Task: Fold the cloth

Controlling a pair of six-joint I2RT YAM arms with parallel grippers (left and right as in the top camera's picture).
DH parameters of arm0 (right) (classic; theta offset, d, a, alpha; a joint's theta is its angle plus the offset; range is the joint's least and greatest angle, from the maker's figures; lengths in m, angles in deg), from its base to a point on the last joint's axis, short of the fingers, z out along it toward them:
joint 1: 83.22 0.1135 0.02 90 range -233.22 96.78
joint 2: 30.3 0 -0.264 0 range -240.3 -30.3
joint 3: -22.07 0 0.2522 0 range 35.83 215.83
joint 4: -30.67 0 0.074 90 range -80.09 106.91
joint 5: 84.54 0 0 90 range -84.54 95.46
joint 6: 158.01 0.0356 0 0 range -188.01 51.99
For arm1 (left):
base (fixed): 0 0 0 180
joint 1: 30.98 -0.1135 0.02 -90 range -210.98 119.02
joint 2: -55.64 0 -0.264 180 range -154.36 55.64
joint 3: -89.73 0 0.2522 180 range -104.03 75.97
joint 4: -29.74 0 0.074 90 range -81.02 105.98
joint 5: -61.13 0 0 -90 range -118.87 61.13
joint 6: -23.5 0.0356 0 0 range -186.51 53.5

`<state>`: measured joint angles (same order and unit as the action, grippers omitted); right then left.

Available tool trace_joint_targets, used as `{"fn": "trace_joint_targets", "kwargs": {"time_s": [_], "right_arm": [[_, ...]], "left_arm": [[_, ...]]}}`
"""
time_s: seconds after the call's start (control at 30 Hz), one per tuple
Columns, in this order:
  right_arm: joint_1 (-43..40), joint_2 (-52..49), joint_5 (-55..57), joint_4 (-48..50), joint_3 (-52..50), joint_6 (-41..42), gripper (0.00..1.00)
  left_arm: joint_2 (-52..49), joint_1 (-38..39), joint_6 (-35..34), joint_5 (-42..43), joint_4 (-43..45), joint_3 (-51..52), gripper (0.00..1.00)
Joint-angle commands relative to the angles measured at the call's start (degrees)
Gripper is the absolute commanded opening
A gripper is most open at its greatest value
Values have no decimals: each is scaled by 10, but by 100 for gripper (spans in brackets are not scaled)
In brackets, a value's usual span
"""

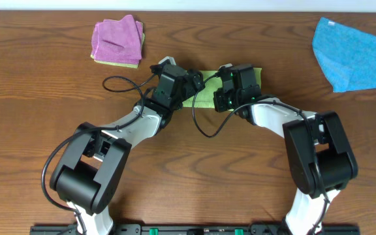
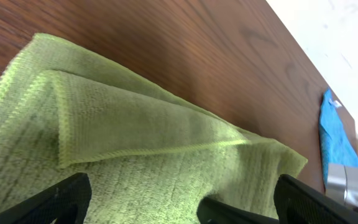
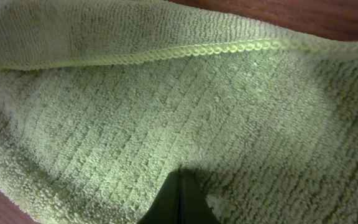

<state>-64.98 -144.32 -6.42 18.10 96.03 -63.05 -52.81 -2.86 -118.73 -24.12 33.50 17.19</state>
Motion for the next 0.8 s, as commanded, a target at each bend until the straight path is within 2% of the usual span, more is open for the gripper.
{"fn": "trace_joint_targets", "kwargs": {"time_s": [0.0, 0.13, 0.27, 0.37, 0.5, 0.77], "right_arm": [[-4, -27, 45, -9, -2, -7, 1], [-10, -27, 44, -34, -2, -8, 1], [-2, -27, 18, -153, -2, -7, 1], [10, -27, -11, -200, -2, -7, 1], [33, -27, -51, -228, -2, -1, 2], [77, -12, -37, -305, -2, 45, 2]], "left_arm": [[0, -5, 10, -45, -4, -13, 95], [0, -30, 10, -52, -5, -13, 95], [0, -41, 10, -52, -8, -13, 95], [0, -41, 10, -52, -9, -13, 95], [0, -41, 10, -54, -8, -13, 95], [8, -46, 9, -33, -22, -13, 95]]}}
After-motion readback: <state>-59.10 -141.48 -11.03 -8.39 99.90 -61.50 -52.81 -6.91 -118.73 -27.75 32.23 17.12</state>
